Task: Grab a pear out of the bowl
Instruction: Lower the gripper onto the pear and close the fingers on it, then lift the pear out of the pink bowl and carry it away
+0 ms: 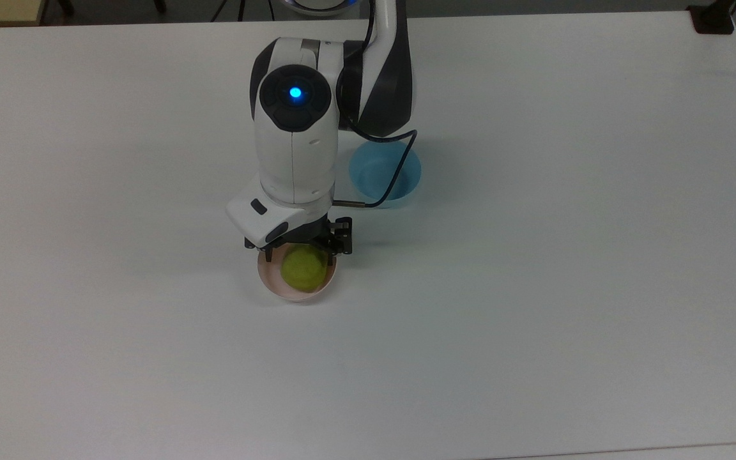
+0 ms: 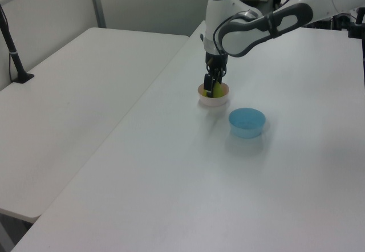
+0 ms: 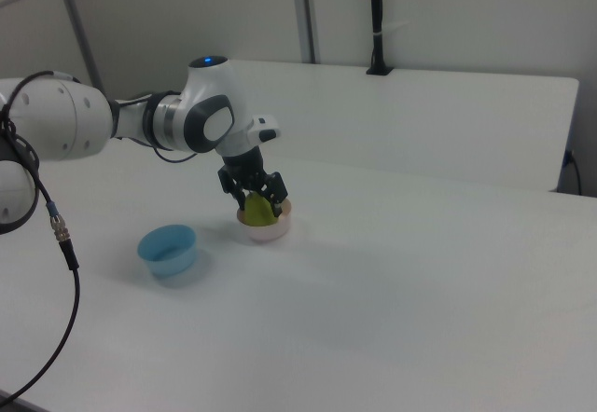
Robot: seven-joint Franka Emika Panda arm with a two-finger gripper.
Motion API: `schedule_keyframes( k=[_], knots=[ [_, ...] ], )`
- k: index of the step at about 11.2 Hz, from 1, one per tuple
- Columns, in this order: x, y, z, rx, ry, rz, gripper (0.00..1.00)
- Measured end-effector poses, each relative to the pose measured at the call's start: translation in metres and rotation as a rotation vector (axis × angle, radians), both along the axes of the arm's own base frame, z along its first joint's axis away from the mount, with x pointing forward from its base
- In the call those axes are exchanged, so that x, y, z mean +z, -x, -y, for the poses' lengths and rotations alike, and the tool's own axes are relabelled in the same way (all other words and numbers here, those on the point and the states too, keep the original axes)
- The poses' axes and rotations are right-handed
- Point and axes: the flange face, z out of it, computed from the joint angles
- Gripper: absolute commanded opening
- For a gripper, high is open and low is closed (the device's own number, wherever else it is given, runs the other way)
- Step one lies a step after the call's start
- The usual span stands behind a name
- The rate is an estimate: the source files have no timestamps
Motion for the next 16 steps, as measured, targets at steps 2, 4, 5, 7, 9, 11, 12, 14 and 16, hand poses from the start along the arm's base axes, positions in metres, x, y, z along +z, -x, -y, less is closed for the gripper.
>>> schedule_keyframes(
  k=[2, 4, 5, 7, 9, 11, 12, 14, 16],
  knots=[
    [-0.002, -0.001, 0.000, 0.011, 0.016, -0.001, 0.34],
    [0.001, -0.001, 0.001, 0.016, 0.017, 0.003, 0.34],
    [0.002, -0.002, 0.001, 0.016, 0.017, 0.006, 0.34],
    [0.007, -0.003, 0.002, 0.014, 0.019, 0.015, 0.34],
    [0.036, -0.004, 0.003, 0.012, 0.008, 0.059, 0.34],
    [0.070, 0.001, 0.005, 0.007, -0.011, 0.081, 0.34],
    [0.083, 0.005, 0.008, 0.002, -0.018, 0.076, 0.34],
    [0.102, 0.021, 0.030, 0.023, -0.028, 0.048, 0.34],
    [0.121, 0.053, 0.081, 0.053, -0.053, -0.039, 0.35]
  ],
)
